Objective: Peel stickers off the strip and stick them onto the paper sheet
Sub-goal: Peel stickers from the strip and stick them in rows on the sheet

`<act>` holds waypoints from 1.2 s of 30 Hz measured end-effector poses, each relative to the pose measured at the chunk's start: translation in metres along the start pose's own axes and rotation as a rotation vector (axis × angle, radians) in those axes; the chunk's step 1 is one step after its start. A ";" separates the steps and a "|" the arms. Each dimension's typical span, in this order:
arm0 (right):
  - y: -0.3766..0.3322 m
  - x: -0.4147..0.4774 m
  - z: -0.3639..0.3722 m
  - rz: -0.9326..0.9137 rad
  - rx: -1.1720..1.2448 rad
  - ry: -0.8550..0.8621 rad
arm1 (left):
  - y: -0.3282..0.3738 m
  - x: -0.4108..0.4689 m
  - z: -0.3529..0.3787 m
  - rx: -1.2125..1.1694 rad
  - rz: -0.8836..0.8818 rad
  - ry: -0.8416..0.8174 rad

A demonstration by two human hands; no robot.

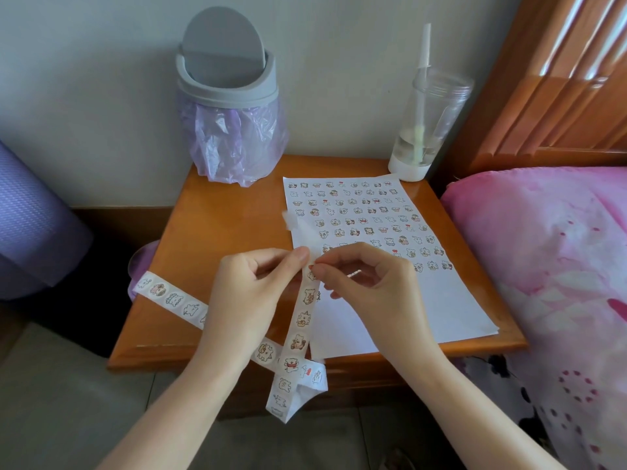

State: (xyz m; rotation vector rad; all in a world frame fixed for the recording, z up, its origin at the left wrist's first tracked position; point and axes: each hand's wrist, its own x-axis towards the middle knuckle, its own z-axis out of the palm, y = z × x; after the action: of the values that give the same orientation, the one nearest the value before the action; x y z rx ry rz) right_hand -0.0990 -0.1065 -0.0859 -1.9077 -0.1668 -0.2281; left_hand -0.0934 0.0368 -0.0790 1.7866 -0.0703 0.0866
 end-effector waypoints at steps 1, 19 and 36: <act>0.000 0.000 0.000 0.000 0.002 0.002 | 0.000 0.000 0.000 0.006 0.000 0.001; 0.001 -0.002 0.002 -0.151 -0.060 0.052 | 0.006 0.001 -0.003 -0.192 -0.214 -0.039; 0.004 0.000 0.005 -0.282 -0.269 0.093 | 0.000 0.003 -0.002 -0.123 -0.234 -0.012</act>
State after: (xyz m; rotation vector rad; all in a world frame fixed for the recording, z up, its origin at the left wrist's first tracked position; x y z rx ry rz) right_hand -0.0979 -0.1029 -0.0917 -2.1316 -0.3585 -0.5520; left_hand -0.0901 0.0388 -0.0778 1.6605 0.1224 -0.0946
